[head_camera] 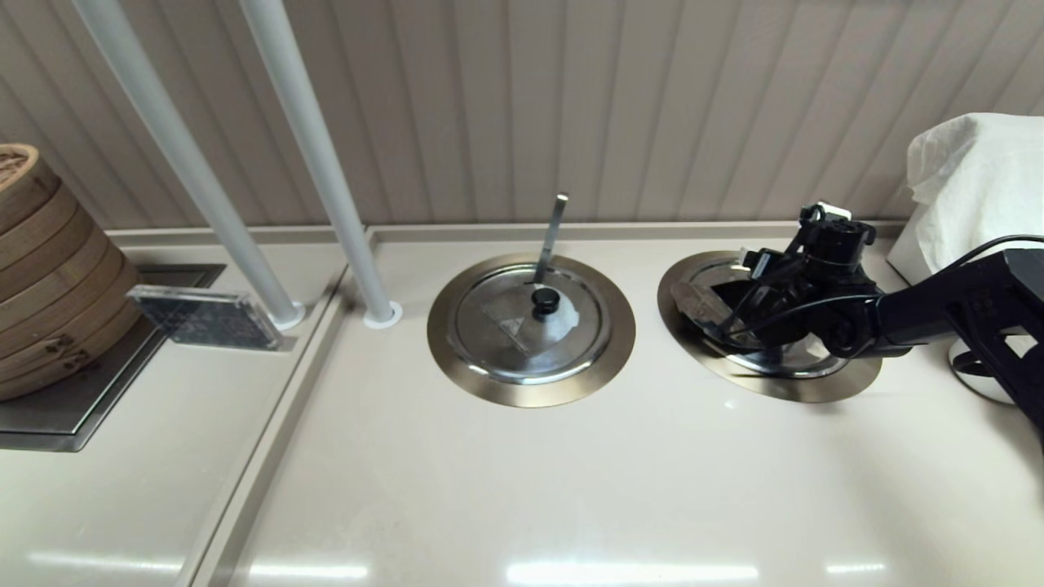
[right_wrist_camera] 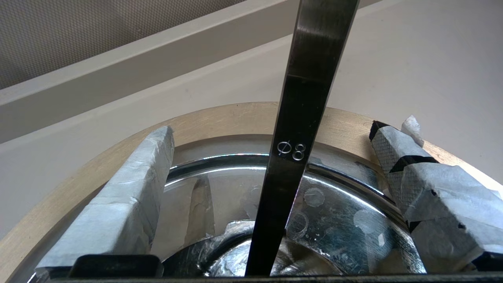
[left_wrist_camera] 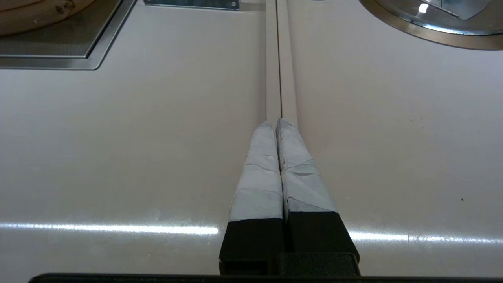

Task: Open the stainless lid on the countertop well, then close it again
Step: Stir with a spoon

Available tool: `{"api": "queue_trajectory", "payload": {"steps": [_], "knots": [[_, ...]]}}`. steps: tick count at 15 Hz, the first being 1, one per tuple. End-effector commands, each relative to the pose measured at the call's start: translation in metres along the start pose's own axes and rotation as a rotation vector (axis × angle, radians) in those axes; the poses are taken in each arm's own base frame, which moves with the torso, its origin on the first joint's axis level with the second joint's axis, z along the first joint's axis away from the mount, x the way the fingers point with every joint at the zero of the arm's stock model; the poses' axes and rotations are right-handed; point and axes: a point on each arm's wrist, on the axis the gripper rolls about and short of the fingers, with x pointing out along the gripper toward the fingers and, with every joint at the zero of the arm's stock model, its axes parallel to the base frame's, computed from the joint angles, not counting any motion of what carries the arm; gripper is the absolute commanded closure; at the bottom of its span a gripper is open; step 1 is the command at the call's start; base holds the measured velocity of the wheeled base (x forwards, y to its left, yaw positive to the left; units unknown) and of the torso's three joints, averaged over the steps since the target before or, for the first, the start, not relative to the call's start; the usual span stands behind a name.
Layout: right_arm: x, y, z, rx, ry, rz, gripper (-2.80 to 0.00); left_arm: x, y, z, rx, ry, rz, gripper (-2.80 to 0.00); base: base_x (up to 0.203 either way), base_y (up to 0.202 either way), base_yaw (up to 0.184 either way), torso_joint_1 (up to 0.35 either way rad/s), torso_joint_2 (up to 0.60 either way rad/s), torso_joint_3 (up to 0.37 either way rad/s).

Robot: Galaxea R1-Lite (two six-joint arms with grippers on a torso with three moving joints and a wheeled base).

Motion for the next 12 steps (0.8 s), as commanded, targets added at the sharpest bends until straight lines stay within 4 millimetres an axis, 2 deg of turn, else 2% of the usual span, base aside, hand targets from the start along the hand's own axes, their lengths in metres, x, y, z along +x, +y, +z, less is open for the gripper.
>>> {"api": "queue_trajectory", "payload": {"steps": [1, 5, 6, 8, 12], "knots": [[-0.002, 0.001, 0.001, 0.002, -0.003, 0.001, -2.8, 0.0, 0.0, 0.0, 0.0, -0.001, 0.001, 0.0, 0.0, 0.0, 0.0, 0.0, 0.0, 0.0], [-0.003, 0.001, 0.003, 0.001, -0.007, 0.002, -2.8, 0.0, 0.0, 0.0, 0.0, -0.001, 0.001, 0.0, 0.0, 0.0, 0.0, 0.0, 0.0, 0.0], [-0.003, 0.001, 0.004, 0.002, -0.008, 0.001, 0.0, 0.0, 0.0, 0.0, 0.0, -0.001, 0.001, 0.0, 0.0, 0.0, 0.0, 0.0, 0.0, 0.0], [-0.005, 0.001, 0.011, 0.007, -0.021, 0.005, 0.0, 0.0, 0.0, 0.0, 0.0, -0.001, 0.0, 0.0, 0.0, 0.0, 0.0, 0.0, 0.0, 0.0], [-0.006, 0.001, 0.011, 0.008, -0.022, 0.004, 0.0, 0.0, 0.0, 0.0, 0.0, -0.001, 0.001, 0.0, 0.0, 0.0, 0.0, 0.0, 0.0, 0.0]]}}
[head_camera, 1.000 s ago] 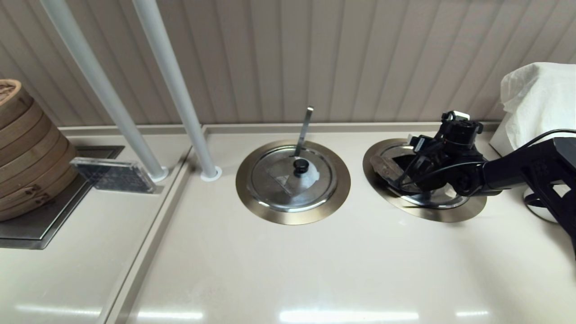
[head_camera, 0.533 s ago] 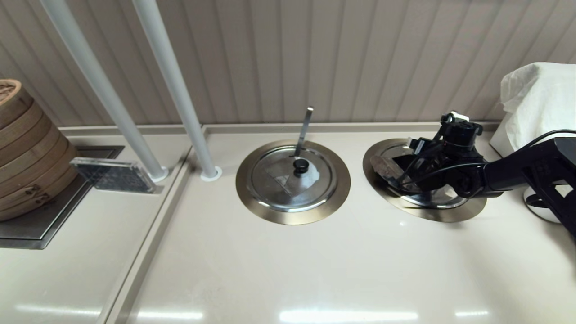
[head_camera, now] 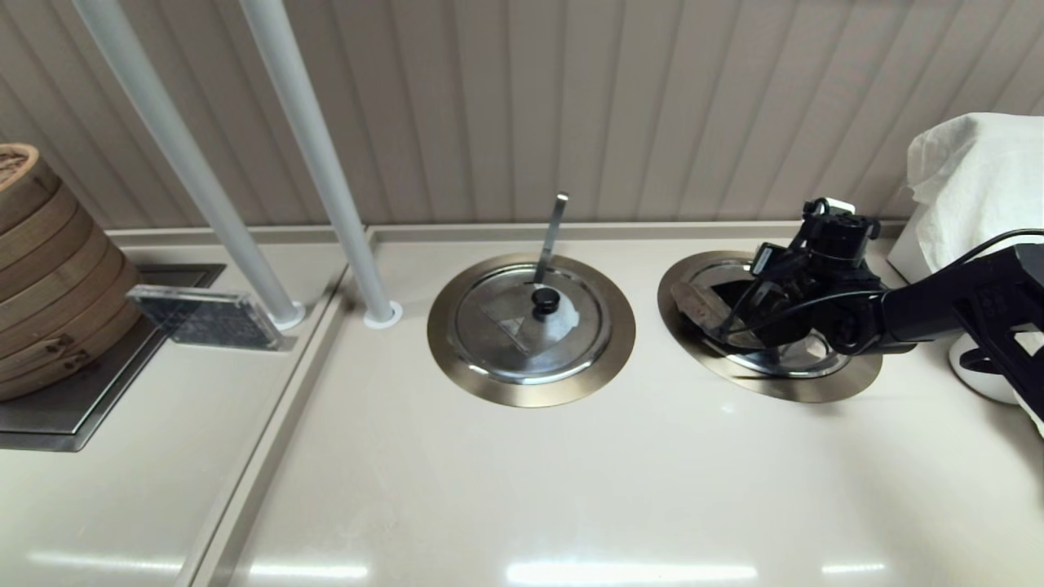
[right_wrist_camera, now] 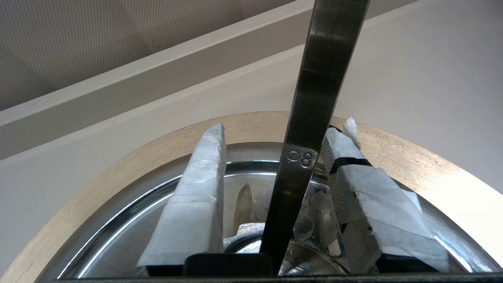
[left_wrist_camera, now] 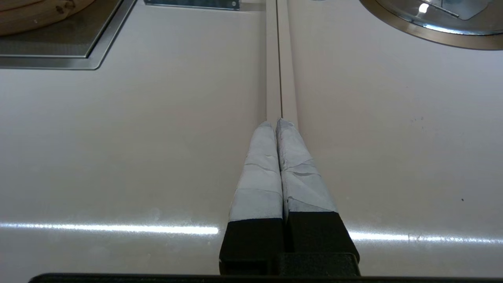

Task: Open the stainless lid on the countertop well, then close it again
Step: Stir with a spoon

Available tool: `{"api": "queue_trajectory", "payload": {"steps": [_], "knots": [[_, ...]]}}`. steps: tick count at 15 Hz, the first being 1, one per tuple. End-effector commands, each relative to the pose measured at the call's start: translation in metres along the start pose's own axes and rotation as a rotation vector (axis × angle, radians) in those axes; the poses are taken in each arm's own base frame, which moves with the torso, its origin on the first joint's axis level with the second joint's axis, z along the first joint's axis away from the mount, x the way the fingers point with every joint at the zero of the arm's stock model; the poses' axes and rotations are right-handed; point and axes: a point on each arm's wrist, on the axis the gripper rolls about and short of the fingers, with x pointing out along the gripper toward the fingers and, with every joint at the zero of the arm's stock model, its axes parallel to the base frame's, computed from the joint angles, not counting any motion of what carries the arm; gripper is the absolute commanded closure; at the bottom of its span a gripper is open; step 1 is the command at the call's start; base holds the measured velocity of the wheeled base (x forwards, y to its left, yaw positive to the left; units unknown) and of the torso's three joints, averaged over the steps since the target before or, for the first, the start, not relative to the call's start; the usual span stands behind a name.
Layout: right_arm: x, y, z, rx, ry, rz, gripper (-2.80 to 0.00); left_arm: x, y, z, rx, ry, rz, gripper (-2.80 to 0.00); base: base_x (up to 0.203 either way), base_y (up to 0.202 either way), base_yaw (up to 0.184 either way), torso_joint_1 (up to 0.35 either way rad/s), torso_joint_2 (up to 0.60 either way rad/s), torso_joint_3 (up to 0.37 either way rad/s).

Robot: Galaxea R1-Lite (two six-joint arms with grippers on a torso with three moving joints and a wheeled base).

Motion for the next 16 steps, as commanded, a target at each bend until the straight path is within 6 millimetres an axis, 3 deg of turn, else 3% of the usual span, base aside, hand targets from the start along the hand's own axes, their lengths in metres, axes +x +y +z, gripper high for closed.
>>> {"api": "queue_trajectory", "payload": {"steps": [1, 7, 9, 14, 16], "knots": [[-0.001, 0.0, 0.002, 0.004, -0.008, 0.001, 0.0, 0.0, 0.0, 0.0, -0.001, -0.001, 0.001, 0.0, 0.0, 0.0, 0.0, 0.0, 0.0, 0.0], [-0.001, 0.0, 0.004, 0.004, -0.01, 0.001, 0.0, 0.0, 0.0, 0.0, -0.001, -0.001, 0.001, 0.0, 0.0, 0.0, 0.0, 0.0, 0.0, 0.0], [-0.006, 0.0, 0.013, 0.009, -0.025, 0.004, 0.0, 0.0, 0.0, 0.0, -0.001, -0.001, 0.001, 0.0, 0.0, 0.0, 0.0, 0.0, 0.0, 0.0], [-0.049, 0.003, 0.058, -0.003, -0.071, 0.029, 0.0, 0.0, 0.0, 0.0, -0.001, -0.001, 0.001, 0.0, 0.0, 0.0, 0.0, 0.0, 0.0, 0.0], [-0.055, 0.004, 0.058, -0.031, -0.058, 0.034, 0.0, 0.0, 0.0, 0.0, -0.001, -0.001, 0.001, 0.0, 0.0, 0.0, 0.0, 0.0, 0.0, 0.0]]}}
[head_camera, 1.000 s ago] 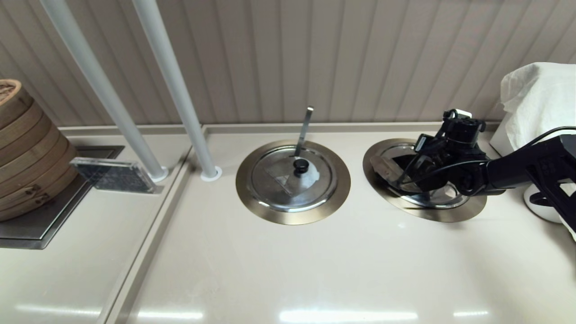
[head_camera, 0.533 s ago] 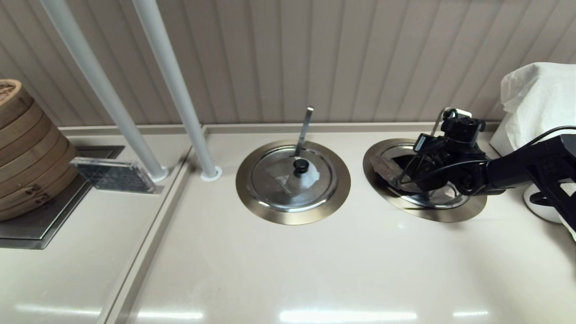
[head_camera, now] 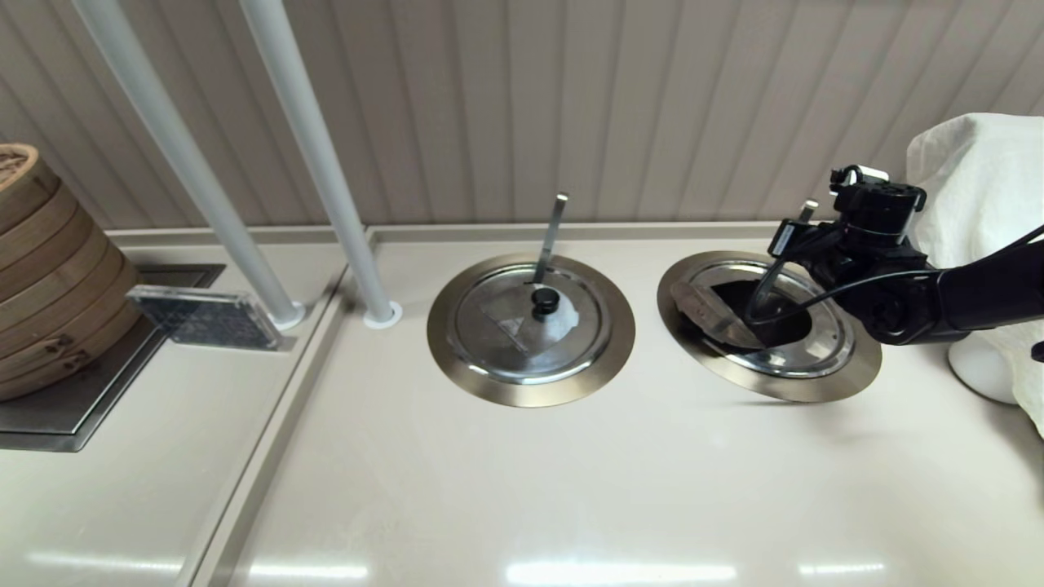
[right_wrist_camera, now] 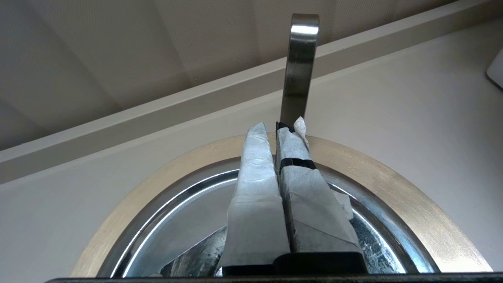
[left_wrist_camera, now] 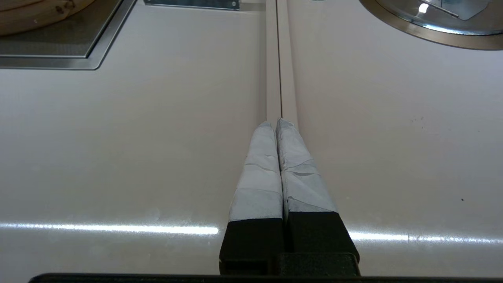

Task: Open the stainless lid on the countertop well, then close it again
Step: Stir with a spoon

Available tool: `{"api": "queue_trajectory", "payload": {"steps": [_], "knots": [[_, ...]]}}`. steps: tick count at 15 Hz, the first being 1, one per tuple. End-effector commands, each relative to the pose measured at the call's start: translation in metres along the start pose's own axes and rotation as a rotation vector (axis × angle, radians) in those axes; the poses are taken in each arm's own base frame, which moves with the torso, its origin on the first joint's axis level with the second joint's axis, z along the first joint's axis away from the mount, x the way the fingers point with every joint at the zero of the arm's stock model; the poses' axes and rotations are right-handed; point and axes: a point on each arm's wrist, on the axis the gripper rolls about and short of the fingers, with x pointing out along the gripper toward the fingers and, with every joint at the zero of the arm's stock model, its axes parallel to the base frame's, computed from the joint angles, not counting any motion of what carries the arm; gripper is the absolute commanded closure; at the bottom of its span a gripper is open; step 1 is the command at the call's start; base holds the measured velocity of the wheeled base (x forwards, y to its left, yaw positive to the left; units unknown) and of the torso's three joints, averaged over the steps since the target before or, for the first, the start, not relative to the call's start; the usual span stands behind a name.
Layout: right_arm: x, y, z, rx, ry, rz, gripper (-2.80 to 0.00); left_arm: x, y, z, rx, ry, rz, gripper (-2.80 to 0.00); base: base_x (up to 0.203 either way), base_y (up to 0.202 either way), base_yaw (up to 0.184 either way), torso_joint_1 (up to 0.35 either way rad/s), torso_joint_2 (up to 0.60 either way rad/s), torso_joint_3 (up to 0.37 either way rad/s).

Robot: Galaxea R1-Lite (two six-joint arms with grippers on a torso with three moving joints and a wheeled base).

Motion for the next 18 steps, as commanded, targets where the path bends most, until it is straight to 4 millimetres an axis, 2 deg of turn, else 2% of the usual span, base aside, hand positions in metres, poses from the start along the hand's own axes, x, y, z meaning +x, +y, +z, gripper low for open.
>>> {"api": "queue_trajectory", "payload": {"steps": [1, 3, 6, 7, 9, 13, 18], "knots": [[-0.006, 0.001, 0.006, -0.001, -0.011, 0.005, 0.0, 0.0, 0.0, 0.0, 0.0, 0.0, 0.001, 0.0, 0.0, 0.0, 0.0, 0.0, 0.0, 0.0], [0.005, -0.002, -0.011, -0.016, 0.023, -0.007, 0.0, 0.0, 0.0, 0.0, 0.0, 0.0, 0.0, 0.0, 0.0, 0.0, 0.0, 0.0, 0.0, 0.0], [0.006, -0.002, -0.014, -0.02, 0.035, -0.013, 0.0, 0.0, 0.0, 0.0, 0.0, 0.0, 0.001, 0.0, 0.0, 0.0, 0.0, 0.0, 0.0, 0.0], [0.006, -0.003, -0.015, -0.025, 0.048, -0.015, -2.8, 0.0, 0.0, 0.0, 0.0, 0.0, 0.0, 0.0, 0.0, 0.0, 0.0, 0.0, 0.0, 0.0], [0.009, -0.004, -0.019, -0.021, 0.062, -0.013, -2.8, 0.0, 0.0, 0.0, 0.0, 0.0, 0.001, 0.0, 0.0, 0.0, 0.0, 0.0, 0.0, 0.0], [0.03, -0.007, -0.035, 0.0, 0.065, -0.026, -2.8, 0.0, 0.0, 0.0, 0.0, 0.0, 0.001, 0.0, 0.0, 0.0, 0.0, 0.0, 0.0, 0.0], [0.058, -0.01, -0.065, 0.036, 0.078, -0.044, -2.8, 0.0, 0.0, 0.0, 0.0, 0.0, 0.001, 0.0, 0.0, 0.0, 0.0, 0.0, 0.0, 0.0]]}}
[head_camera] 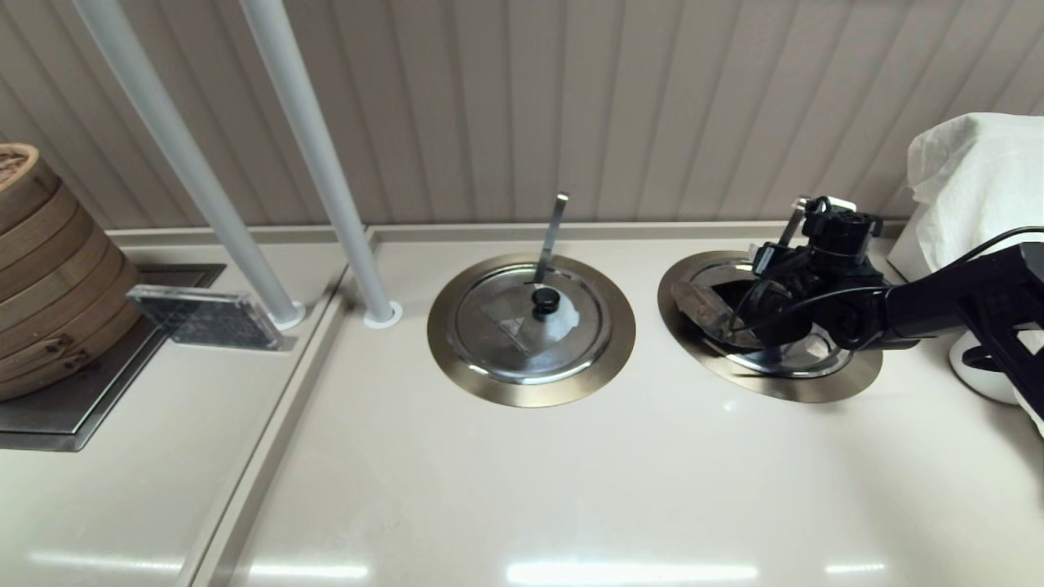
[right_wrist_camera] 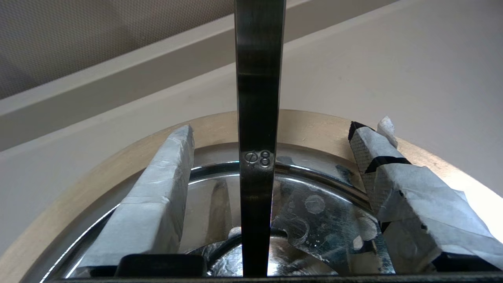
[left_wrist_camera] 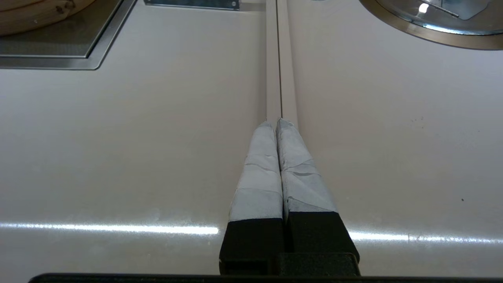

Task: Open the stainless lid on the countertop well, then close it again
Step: Stir with a spoon

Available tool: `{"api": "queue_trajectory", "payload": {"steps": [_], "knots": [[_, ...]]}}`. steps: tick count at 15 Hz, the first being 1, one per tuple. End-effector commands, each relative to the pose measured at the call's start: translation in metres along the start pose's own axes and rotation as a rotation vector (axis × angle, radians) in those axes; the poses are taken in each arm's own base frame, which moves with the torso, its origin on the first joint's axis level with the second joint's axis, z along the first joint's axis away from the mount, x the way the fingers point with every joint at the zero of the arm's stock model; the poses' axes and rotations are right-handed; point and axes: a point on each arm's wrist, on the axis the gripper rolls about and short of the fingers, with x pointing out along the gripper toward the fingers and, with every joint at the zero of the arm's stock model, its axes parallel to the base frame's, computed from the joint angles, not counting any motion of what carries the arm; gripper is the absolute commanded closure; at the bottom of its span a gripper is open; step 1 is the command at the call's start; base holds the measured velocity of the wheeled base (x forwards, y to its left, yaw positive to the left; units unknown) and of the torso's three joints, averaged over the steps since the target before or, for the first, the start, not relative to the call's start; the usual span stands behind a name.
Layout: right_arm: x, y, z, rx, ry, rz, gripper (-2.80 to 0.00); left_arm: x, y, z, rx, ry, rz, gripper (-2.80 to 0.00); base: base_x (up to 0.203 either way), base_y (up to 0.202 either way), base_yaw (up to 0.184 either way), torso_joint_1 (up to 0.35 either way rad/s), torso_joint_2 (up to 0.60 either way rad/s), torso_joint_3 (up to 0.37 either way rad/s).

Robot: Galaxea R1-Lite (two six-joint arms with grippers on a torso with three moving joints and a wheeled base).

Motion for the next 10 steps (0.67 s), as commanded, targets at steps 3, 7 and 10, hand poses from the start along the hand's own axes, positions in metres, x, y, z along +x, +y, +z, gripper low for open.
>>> {"api": "queue_trajectory", "payload": {"steps": [3, 7, 10], "knots": [[0.02, 0.004, -0.026, 0.002, 0.007, -0.02, -2.8, 0.0, 0.0, 0.0, 0.0, 0.0, 0.001, 0.0, 0.0, 0.0, 0.0, 0.0, 0.0, 0.0], [0.039, 0.001, -0.029, 0.024, -0.05, -0.067, -2.8, 0.0, 0.0, 0.0, 0.0, 0.0, 0.001, 0.0, 0.0, 0.0, 0.0, 0.0, 0.0, 0.0], [0.037, 0.003, -0.023, 0.034, -0.065, -0.071, -2.8, 0.0, 0.0, 0.0, 0.0, 0.0, 0.0, 0.0, 0.0, 0.0, 0.0, 0.0, 0.0, 0.0]]}}
